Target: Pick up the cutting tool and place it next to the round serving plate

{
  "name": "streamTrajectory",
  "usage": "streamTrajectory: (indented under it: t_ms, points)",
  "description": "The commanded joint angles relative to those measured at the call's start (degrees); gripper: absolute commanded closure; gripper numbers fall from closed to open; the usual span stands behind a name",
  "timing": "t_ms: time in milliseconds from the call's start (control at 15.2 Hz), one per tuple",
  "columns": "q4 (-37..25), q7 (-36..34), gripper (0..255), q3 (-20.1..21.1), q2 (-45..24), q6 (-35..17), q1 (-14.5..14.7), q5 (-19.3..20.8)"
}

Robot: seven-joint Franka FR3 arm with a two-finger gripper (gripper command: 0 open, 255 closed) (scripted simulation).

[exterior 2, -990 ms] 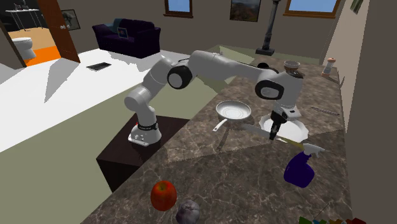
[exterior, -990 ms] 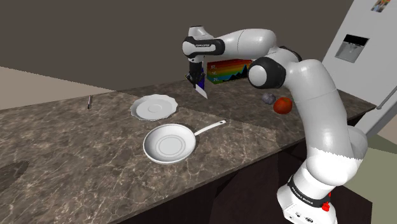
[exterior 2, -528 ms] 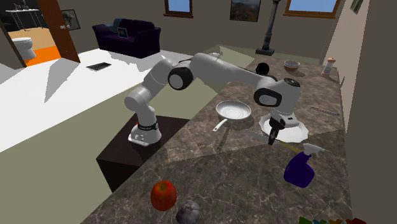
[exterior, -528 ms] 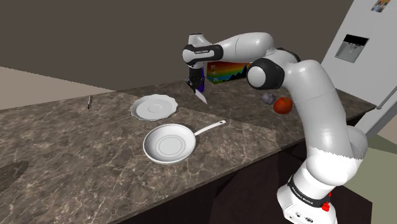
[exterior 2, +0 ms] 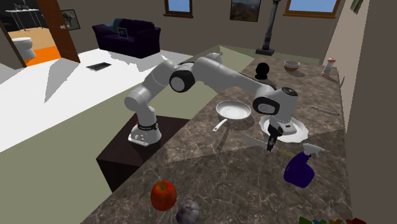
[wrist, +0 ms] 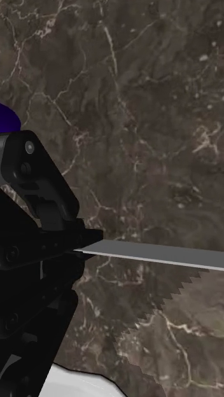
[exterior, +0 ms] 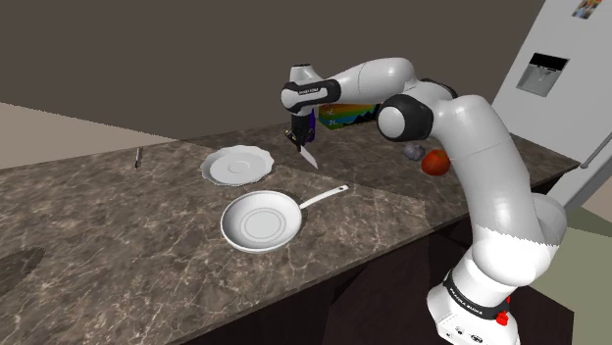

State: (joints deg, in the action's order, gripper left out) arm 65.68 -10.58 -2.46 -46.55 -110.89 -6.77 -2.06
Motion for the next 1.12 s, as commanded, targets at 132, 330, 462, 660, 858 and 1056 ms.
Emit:
streamTrajectory:
  t_ms: [132, 330, 462, 660, 858, 1056]
  points:
    - [1.7, 0.02, 255, 0.03, -0.6, -2.33, 0.03, -0.04]
    - [1.68, 0.02, 255, 0.03, -0.61, -2.32, 0.03, -0.04]
    - [1.68, 0.02, 255, 0.03, -0.61, -2.32, 0.03, -0.04]
    - [1.66, 0.02, 0, 0.03, -0.62, -2.3, 0.03, -0.04]
    - [1.66, 0.02, 0, 0.03, -0.62, -2.3, 0.03, -0.04]
    - [0.84, 0.0, 0, 0.01, 0.03, -0.83, 0.02, -0.01]
